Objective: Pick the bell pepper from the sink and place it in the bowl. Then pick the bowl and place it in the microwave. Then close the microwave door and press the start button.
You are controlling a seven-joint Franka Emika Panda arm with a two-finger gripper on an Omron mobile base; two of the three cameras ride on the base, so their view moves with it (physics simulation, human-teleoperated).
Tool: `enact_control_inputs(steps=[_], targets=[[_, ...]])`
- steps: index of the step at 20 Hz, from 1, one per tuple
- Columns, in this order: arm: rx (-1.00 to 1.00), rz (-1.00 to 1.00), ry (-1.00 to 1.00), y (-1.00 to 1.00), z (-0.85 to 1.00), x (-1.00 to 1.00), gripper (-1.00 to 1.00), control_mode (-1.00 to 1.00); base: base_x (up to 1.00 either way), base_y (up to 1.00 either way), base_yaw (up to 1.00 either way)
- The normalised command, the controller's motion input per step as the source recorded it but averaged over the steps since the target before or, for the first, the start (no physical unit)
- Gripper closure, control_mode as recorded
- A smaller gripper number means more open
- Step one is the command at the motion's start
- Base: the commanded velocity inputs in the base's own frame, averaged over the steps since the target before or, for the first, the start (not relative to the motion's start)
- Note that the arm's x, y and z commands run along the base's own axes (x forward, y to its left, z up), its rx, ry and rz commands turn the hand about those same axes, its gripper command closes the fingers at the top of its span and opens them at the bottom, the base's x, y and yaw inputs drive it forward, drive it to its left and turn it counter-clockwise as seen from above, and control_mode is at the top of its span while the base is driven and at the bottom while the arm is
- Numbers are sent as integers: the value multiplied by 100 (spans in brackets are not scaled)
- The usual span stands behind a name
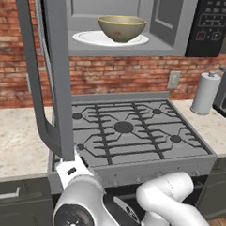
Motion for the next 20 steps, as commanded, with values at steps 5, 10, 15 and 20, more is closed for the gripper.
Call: enact_control_inputs(steps=[5, 10, 15, 20], targets=[[-15, 0, -15, 61, -11, 0, -100, -100, 0, 0, 0], [-14, -4, -19, 64, 15, 0, -100, -100, 0, 0, 0], [-9, -7, -12, 61, 5, 1, -100, -100, 0, 0, 0], [-5, -11, -6, 43, 23, 20, -100, -100, 0, 0, 0]])
